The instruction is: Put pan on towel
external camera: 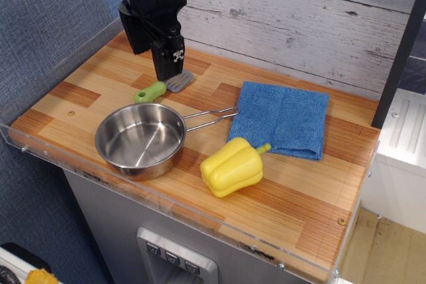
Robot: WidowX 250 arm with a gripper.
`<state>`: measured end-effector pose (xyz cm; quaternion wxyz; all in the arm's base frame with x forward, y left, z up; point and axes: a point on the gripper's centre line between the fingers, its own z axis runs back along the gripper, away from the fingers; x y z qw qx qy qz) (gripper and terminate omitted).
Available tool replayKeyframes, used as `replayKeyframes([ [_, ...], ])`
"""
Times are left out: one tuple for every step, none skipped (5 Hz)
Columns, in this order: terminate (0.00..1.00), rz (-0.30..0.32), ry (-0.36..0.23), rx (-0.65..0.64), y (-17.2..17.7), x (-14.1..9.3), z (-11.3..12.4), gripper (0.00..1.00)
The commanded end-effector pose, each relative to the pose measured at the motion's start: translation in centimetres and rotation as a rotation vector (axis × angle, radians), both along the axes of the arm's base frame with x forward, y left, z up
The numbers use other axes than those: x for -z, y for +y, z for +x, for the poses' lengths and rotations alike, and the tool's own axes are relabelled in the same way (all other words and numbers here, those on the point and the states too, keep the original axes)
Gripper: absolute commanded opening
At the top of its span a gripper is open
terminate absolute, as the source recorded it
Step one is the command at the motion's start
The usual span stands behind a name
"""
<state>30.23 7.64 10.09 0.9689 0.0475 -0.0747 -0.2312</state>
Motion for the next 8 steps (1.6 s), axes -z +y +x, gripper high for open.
replayKeyframes([
  [0.00, 0.000, 0.000, 0.000, 0.0, 0.0, 0.0, 1.00],
  [0.00, 0.012, 0.007, -0.038, 1.4, 0.2, 0.4, 1.00],
  [0.00, 0.035, 0.029, -0.027, 0.9, 0.6, 0.0, 1.00],
  [0.00, 0.009, 0.031, 0.020, -1.2, 0.4, -1.2, 1.00],
  [0.00, -0.002, 0.045, 0.039, -2.8, 0.7, -2.6, 1.00],
  [0.00, 0.006, 0.060, 0.044, -3.6, 1.3, -3.9, 1.00],
  [0.00, 0.011, 0.101, 0.031, -3.5, 3.2, -4.7, 1.00],
  [0.00, 0.025, 0.137, 0.043, -3.7, 5.5, -4.9, 1.00],
])
